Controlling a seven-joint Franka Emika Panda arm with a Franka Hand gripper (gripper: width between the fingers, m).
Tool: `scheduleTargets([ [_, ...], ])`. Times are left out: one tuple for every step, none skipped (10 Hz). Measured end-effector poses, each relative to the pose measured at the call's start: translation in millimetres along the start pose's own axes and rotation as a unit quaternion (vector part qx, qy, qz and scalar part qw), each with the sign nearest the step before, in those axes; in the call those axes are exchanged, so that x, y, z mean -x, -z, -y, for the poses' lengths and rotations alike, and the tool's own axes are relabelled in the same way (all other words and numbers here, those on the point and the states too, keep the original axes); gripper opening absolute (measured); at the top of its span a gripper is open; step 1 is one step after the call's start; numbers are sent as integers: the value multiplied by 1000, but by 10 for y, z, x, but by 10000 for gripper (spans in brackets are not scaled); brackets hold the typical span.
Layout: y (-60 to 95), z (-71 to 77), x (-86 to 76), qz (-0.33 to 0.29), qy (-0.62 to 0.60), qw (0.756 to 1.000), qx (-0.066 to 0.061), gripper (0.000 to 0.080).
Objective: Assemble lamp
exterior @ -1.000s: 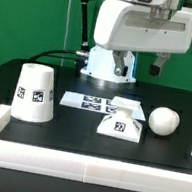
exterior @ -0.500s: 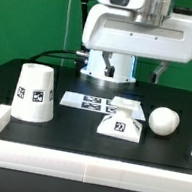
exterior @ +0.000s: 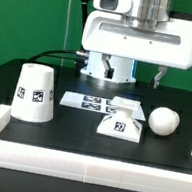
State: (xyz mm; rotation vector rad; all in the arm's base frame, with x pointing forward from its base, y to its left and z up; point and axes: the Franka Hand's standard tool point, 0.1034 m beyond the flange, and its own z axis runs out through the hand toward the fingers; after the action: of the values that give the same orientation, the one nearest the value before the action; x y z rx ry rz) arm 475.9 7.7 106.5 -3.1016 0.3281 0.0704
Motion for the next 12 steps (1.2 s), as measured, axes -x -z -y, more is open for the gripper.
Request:
scheduleTargets([
  [-57, 0, 29, -5, 2, 1000, -1, 700],
  [-136, -3, 92, -9, 3, 1000, -2, 700],
  [-188, 2, 138, -8, 5, 1000, -1, 700],
  [-227, 14, 151, -11, 6, 1000, -2, 700],
  [-267, 19, 161, -10, 7, 1000, -2, 700],
  [-304, 19, 161, -11, 8, 1000, -2, 700],
  [-340, 21, 164, -11, 8, 1000, -3, 700],
  [-384, 24, 163, -12, 9, 1000, -3, 700],
  [-431, 22, 177, -9, 10, 1000, -3, 700],
  [-463, 21, 179, -9, 11, 1000, -3, 700],
  [-487, 18, 188, -7, 15, 1000, -3, 700],
  [-499, 16, 195, -6, 17, 1000, -3, 700],
])
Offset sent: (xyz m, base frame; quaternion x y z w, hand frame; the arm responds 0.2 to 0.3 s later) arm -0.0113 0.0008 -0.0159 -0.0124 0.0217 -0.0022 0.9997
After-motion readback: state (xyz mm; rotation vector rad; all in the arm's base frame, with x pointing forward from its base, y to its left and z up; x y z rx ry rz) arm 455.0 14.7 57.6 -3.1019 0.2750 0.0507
